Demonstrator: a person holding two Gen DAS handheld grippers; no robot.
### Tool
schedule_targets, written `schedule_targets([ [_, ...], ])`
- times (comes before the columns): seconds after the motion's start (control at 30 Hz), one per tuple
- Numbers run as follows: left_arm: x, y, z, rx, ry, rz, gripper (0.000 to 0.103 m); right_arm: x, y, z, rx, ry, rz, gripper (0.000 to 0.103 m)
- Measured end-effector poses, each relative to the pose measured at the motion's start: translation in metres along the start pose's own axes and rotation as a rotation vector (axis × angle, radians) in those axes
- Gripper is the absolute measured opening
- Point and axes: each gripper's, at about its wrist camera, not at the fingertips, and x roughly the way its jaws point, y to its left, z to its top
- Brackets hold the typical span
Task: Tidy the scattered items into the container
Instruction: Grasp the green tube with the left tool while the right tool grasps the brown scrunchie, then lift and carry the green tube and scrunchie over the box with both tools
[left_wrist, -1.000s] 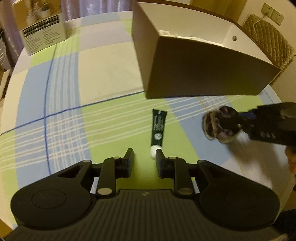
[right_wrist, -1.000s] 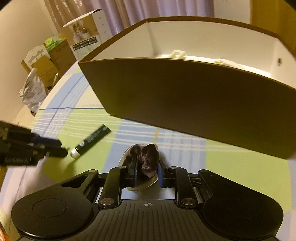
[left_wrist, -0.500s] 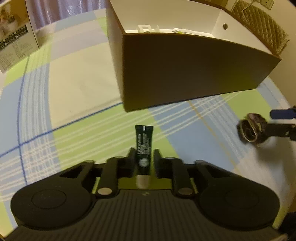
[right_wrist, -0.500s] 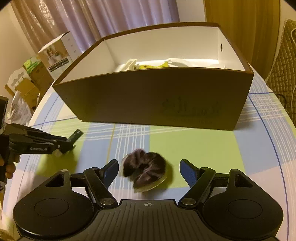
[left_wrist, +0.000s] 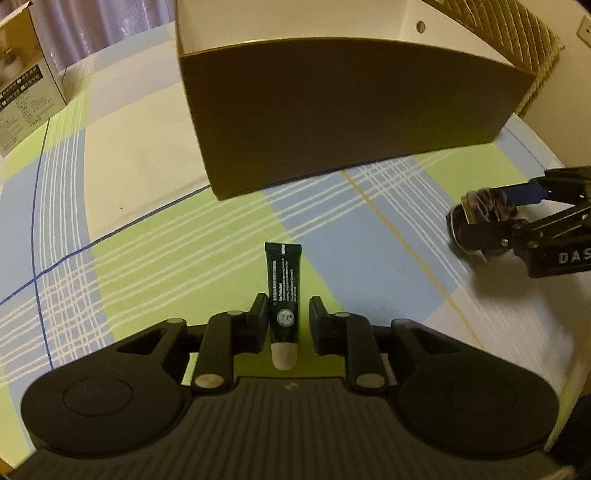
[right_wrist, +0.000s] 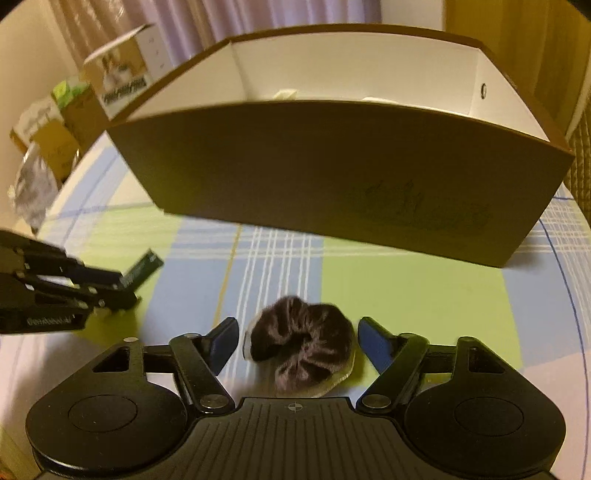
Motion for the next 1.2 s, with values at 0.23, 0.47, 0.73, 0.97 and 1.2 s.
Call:
schedule_targets([
  [0.23, -0.005, -0.007, -0.003, -0.029, 0.035, -0.010, 0.013, -0.008, -0.008, -0.008, 0.011, -0.007, 0.028, 0.032],
  [0.47, -0.020, -0.023, 0.002, -0.013, 0.018, 0.010, 0.012, -0.025, -0.023, -0.009, 0.050, -0.030, 0.085, 0.032],
  [0.73, -0.048, -0.039, 0.015, -0.020, -0.054, 0.018, 0.012, -0.059, -0.043, -0.004, 0.081, -0.067, 0.121, 0.032],
  [0.97, -0.079, -0.051, 0.031, -0.025, -0.131, -0.009, 0.012, -0.088, -0.057, 0.002, 0.093, -0.081, 0.160, 0.032],
  [1.2, -0.099, -0.059, 0.046, -0.027, -0.191, -0.031, 0.012, -0.112, -0.068, 0.018, 0.066, -0.111, 0.206, 0.032],
])
